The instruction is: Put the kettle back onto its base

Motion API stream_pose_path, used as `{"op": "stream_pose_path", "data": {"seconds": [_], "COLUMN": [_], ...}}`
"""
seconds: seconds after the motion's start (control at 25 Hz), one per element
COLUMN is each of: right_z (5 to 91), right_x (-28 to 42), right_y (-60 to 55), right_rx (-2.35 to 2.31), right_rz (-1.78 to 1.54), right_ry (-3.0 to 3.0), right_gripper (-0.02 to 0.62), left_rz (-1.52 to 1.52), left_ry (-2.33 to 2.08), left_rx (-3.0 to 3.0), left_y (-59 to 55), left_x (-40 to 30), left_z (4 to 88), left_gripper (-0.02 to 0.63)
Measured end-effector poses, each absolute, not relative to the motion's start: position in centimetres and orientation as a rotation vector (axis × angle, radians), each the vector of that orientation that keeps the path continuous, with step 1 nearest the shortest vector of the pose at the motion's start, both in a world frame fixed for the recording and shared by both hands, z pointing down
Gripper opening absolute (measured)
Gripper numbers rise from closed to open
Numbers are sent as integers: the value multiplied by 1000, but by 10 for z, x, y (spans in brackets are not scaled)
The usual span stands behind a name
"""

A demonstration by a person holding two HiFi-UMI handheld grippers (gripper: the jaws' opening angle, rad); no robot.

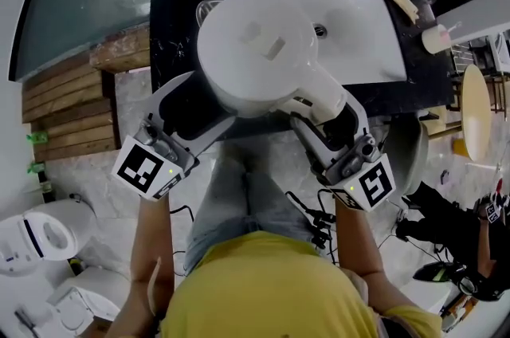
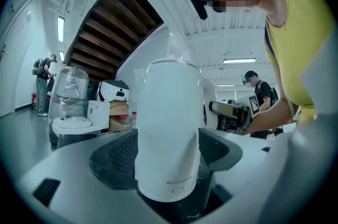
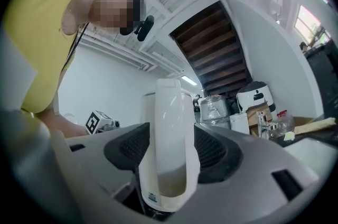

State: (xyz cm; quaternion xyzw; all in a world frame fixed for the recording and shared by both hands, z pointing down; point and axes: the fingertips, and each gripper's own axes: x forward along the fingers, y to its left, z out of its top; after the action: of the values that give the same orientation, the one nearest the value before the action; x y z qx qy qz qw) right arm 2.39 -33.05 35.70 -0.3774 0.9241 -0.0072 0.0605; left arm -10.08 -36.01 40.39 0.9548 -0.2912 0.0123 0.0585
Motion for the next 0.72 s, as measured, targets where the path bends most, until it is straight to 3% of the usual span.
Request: {"op": "stream_pose_path", "data": {"seconds": [0.04, 0.16, 0.28, 0.6, 0.72], "right_z": [356, 351, 343, 328, 317], "right_x": [24, 28, 35, 54, 53], "right_y": [-330, -327, -324, -305, -293], "right_rx": [-1155, -1189, -1230, -1398, -1418], "right_rz": [-19, -16, -22, -85, -80], "right_ry": [2806, 2827, 2810, 2726, 2708], "right_gripper": [256, 256, 256, 250, 165], "left_rz": [38, 20, -1, -7, -38], "left_ry": [-898, -962, -1028, -1310, -1389], "left_rx": [2887, 2863, 2834, 2696, 2672], "left_y": [-359, -355, -350, -328, -313], "left_x": [-102, -107, -108, -108, -99], "left_z": [402, 391, 381, 359, 341], "left_gripper": [362, 231, 155, 54, 29]}}
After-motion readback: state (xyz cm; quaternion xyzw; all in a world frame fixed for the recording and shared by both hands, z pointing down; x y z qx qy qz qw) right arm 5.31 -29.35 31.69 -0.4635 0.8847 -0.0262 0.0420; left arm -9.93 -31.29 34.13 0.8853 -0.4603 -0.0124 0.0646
